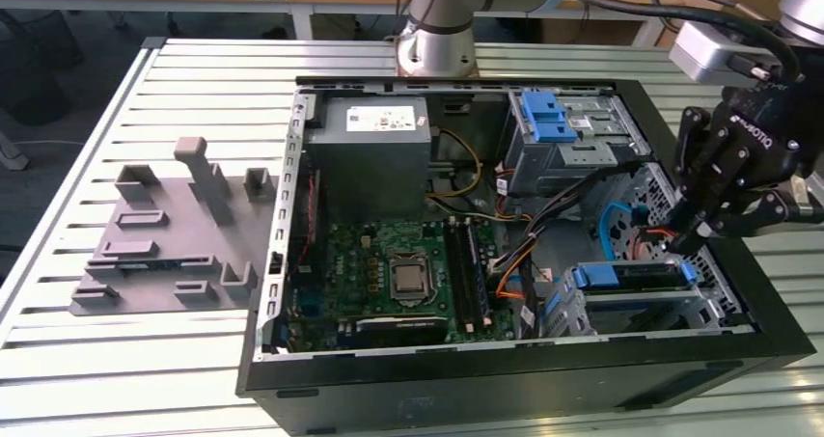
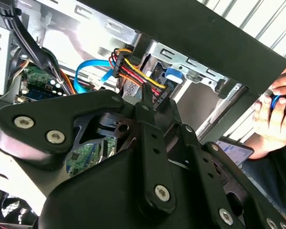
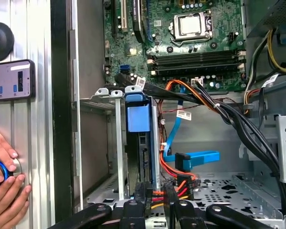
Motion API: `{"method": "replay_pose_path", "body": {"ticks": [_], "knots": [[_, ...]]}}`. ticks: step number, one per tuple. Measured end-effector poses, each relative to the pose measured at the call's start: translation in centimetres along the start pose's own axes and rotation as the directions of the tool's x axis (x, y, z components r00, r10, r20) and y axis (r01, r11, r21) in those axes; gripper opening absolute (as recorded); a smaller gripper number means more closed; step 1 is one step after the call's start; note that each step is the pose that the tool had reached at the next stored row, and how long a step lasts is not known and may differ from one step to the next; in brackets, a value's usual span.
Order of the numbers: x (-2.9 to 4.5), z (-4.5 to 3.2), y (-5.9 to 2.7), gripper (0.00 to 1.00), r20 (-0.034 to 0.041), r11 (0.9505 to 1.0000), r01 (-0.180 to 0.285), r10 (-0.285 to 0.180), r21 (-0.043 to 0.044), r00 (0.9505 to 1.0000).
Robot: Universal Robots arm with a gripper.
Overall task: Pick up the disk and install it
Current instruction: 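Insert the first disk wire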
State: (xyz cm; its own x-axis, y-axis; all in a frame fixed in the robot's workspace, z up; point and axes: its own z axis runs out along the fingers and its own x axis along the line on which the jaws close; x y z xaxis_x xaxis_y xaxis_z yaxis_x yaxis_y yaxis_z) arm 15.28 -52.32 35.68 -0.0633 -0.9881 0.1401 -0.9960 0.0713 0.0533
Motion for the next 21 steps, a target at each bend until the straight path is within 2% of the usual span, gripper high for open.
{"method": "replay_pose_path", "body": {"ticks": [8, 14, 18, 19, 20, 21], "knots": [[0.16, 0.02, -0.45, 0.3, 0.0003, 1.0, 0.001, -0.001, -0.0077, 1.0], [0.48, 0.42, -0.61, 0.3, 0.0037, 1.0, 0.001, -0.001, -0.0085, 1.0], [0.49, 0.53, -0.61, 0.3, 0.0033, 1.0, 0.001, -0.001, -0.0085, 1.0], [0.49, 0.53, -0.61, 0.29, 0.0033, 1.0, 0.001, -0.001, -0.0085, 1.0], [0.49, 0.55, -0.61, 0.22, 0.0036, 1.0, 0.001, 0.0, -0.0085, 1.0], [0.53, 0.57, -0.62, 0.22, 0.0037, 1.0, 0.001, 0.0, -0.0086, 1.0]]}}
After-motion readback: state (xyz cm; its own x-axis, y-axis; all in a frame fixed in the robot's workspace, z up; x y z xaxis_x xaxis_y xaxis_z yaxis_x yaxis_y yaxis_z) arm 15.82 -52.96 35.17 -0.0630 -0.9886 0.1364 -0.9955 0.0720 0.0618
